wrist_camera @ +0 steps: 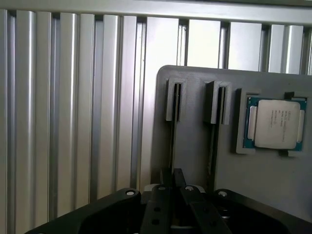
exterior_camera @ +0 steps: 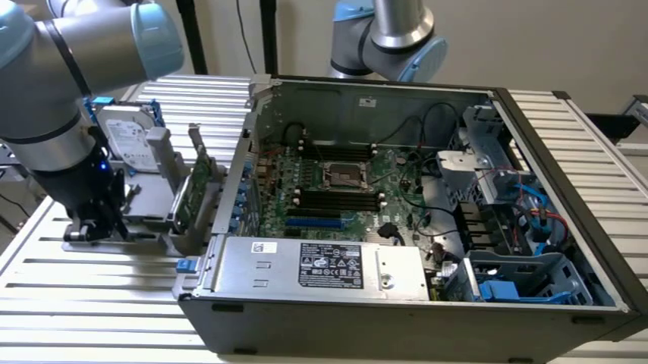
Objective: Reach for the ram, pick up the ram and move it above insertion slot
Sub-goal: 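Pick up the ram and move it above insertion slot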
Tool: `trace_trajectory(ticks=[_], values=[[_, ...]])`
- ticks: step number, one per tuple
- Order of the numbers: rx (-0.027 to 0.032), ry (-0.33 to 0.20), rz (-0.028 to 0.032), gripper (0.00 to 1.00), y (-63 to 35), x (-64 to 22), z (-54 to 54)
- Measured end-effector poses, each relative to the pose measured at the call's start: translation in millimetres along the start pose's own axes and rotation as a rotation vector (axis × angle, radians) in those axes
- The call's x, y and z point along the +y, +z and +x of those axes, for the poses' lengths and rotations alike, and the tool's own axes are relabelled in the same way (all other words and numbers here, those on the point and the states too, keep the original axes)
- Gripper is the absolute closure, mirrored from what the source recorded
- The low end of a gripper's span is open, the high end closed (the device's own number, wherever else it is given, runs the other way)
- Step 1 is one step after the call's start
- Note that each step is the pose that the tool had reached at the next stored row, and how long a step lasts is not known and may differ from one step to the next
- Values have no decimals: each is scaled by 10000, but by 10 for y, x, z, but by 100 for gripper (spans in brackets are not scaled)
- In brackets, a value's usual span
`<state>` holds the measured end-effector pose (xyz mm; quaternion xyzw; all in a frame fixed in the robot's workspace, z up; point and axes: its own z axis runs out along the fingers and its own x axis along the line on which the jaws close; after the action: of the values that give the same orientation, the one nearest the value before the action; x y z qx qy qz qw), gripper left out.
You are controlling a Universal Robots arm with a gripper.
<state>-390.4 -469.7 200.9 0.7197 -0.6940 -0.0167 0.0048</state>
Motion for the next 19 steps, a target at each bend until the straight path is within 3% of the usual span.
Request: trace_trajectory(ticks=[3, 8, 19], values=[[-4, 8, -56, 87, -42, -2, 0], [-6, 13, -90, 87, -175, -6, -3], [-7, 38, -92, 87, -670, -35, -9]])
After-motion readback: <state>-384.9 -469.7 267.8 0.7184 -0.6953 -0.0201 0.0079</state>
